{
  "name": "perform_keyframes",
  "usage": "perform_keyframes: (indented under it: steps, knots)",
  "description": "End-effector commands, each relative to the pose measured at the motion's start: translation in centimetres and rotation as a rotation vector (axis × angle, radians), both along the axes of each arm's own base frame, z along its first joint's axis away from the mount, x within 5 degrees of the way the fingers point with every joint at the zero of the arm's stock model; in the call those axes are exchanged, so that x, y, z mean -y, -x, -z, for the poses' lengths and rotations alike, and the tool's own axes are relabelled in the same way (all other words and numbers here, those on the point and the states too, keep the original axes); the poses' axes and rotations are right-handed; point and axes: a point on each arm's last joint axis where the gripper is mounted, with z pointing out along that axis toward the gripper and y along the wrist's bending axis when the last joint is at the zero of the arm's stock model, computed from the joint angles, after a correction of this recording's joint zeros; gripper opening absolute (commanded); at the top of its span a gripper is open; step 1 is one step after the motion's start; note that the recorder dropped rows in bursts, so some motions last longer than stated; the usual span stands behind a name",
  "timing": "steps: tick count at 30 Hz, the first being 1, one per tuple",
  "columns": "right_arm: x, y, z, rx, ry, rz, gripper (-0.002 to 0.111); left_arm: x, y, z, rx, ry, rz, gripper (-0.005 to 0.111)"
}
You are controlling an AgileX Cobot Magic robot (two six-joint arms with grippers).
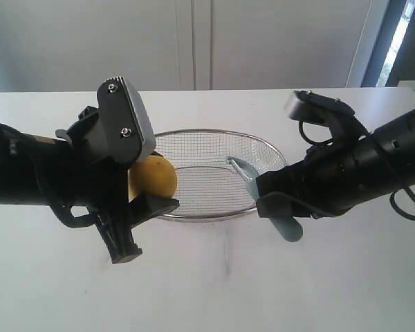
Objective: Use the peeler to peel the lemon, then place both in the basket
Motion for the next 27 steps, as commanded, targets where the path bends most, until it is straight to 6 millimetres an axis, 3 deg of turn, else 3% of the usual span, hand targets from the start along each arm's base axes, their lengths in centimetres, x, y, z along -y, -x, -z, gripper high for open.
perform_keyframes:
  steps: [1,19,27]
  knots:
    - [-0.3,0.1,-0.1,-0.019,-0.057,-0.031,0.000,0.1,0.3,-0.1,-0.013,0.013,0.003,0.000]
    - [-2.9,-0.7,2.0,-0.176,-0.337,-0.136,0.000,0.1,0.3,-0.1,-0.013,0.013,0.003,0.000]
    - [-3.3,-0.2,1.6,-0.218,-0.406,-0.184,0.000,0.1,0.3,-0.1,-0.013,0.013,0.003,0.000]
